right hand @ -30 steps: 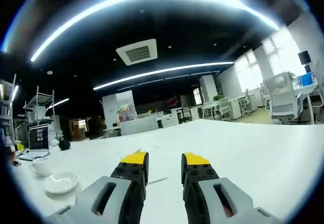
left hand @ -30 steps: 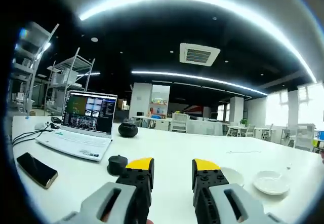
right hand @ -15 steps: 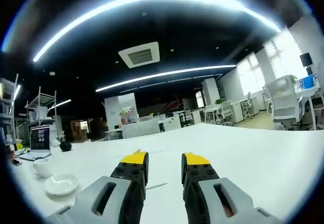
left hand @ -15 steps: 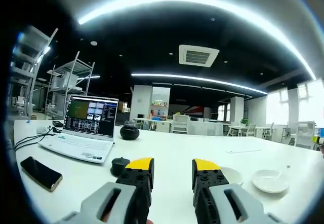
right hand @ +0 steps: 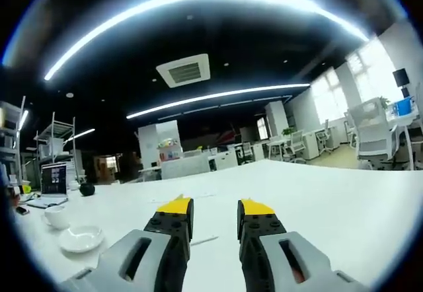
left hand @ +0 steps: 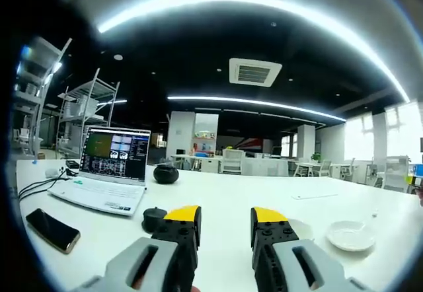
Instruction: Tidy tabletop coffee trays, cups and spoons，present forward
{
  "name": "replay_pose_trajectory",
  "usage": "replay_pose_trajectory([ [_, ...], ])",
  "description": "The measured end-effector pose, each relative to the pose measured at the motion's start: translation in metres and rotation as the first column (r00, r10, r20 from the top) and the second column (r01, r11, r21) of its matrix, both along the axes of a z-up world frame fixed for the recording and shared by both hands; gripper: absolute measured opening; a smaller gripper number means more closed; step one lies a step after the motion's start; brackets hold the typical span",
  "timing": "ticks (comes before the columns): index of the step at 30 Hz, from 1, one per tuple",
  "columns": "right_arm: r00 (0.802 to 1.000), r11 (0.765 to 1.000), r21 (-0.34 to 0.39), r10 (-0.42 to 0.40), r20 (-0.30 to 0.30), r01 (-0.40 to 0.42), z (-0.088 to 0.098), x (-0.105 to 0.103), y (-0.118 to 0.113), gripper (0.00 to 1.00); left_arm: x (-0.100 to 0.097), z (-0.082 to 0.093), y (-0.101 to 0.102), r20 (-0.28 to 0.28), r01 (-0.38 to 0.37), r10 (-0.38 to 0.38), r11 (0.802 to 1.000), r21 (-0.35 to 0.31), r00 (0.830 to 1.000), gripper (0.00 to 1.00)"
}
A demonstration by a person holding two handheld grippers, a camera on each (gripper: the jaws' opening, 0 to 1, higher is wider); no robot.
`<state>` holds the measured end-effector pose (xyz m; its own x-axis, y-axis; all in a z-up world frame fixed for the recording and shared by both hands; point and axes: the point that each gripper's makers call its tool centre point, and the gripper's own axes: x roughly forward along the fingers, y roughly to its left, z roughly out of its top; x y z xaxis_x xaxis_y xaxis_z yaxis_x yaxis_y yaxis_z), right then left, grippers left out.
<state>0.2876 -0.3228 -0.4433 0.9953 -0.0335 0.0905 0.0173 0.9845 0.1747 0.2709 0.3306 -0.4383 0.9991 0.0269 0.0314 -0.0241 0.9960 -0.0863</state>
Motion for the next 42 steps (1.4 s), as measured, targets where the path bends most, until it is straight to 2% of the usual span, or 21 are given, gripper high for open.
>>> replay_pose_trajectory([
  [9,1.0,1.0,-0.006,0.003,-0.008,-0.003,-0.002,-0.002,0.002,0.28,0.002,-0.004,-0.004,-0.007,0.012,-0.012,1.0,-0.011,1.0,0.32],
  [20,0.998,0.998,-0.004,0.055,-0.01,-0.055,-0.002,0.004,0.011,0.28,0.002,-0.001,-0.003,-0.012,0.023,-0.023,1.0,-0.011,1.0,0.32],
  [30,0.994,0.993,-0.058,0.098,-0.036,-0.1,0.004,0.011,0.015,0.3,0.003,0.004,-0.008,-0.026,0.053,-0.053,0.999,-0.005,0.998,0.32],
  [33,0.989,0.985,-0.096,0.136,-0.058,-0.142,0.007,0.014,0.02,0.3,0.003,0.005,-0.01,-0.037,0.07,-0.069,0.998,0.006,0.997,0.32],
  [37,0.97,0.962,-0.14,0.223,-0.101,-0.236,0.016,0.021,0.033,0.3,0.004,0.011,-0.01,-0.051,0.1,-0.099,0.995,0.017,0.994,0.32],
  [42,0.944,0.93,-0.171,0.308,-0.119,-0.325,0.034,0.029,0.048,0.3,0.005,0.02,-0.009,-0.079,0.142,-0.141,0.99,0.009,0.987,0.32],
])
